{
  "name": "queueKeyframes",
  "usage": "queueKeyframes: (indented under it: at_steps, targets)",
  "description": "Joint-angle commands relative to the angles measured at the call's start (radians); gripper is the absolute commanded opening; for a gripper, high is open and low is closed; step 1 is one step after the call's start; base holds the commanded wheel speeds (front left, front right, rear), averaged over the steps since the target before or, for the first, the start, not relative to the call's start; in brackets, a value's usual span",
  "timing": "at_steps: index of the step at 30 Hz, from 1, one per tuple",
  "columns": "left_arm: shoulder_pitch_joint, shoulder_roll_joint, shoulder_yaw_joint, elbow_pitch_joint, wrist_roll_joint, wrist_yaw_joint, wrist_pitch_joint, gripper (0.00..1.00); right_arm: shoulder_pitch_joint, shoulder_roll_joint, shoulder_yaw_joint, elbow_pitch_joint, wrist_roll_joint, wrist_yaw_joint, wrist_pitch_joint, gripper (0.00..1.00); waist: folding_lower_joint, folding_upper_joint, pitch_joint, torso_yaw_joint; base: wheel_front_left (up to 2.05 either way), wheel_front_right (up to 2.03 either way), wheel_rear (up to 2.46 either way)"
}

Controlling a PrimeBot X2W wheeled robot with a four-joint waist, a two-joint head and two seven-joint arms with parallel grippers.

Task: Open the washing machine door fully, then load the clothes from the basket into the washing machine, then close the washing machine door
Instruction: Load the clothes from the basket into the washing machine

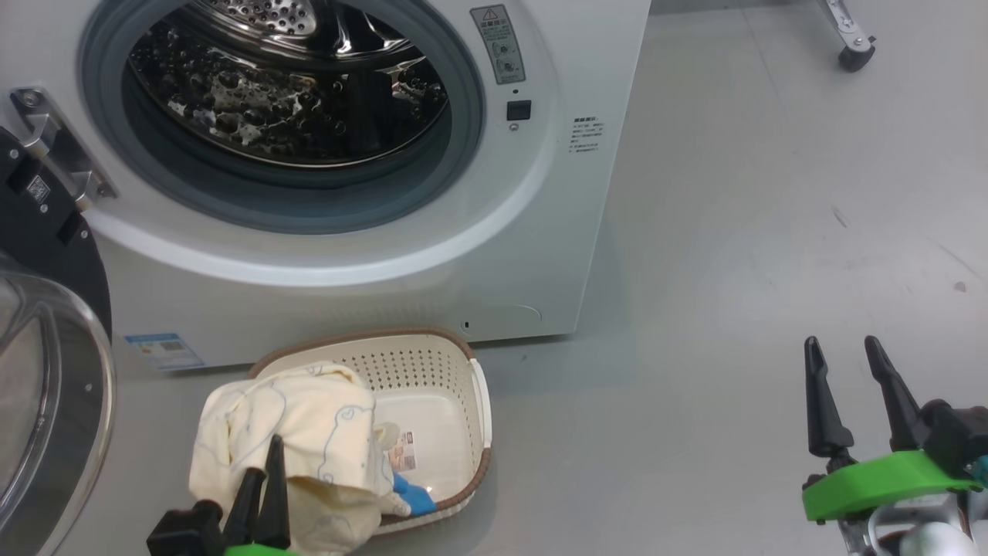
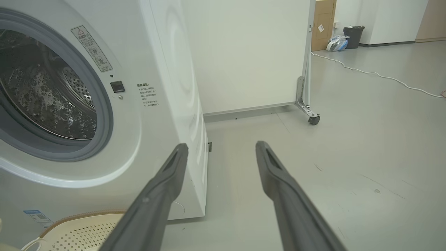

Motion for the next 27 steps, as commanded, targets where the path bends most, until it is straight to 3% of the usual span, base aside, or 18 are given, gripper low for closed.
queueKeyframes:
  at_steps: [1, 12, 27]
  targets:
    - [-0.022, 0.001, 0.041, -0.044, 0.011, -0.002, -0.015, 0.0, -0.013, -0.011, 0.022, -0.038, -0.009, 0.004, -0.007, 1.0, 0.0001, 0.0, 0.0, 0.001, 0.0, 0.0, 0.0]
    - [-0.064, -0.001, 0.033, -0.044, 0.029, -0.011, -0.015, 0.0, -0.023, -0.011, 0.035, -0.041, 0.0, 0.004, -0.007, 1.0, 0.0001, 0.0, 0.026, 0.001, 0.0, 0.0, 0.0]
    - [-0.276, 0.009, 0.036, 0.025, 0.078, -0.029, -0.015, 0.0, -0.086, -0.011, 0.076, -0.034, 0.036, 0.004, -0.007, 1.0, 0.0001, 0.0, 0.121, -0.032, 0.0, 0.0, 0.0]
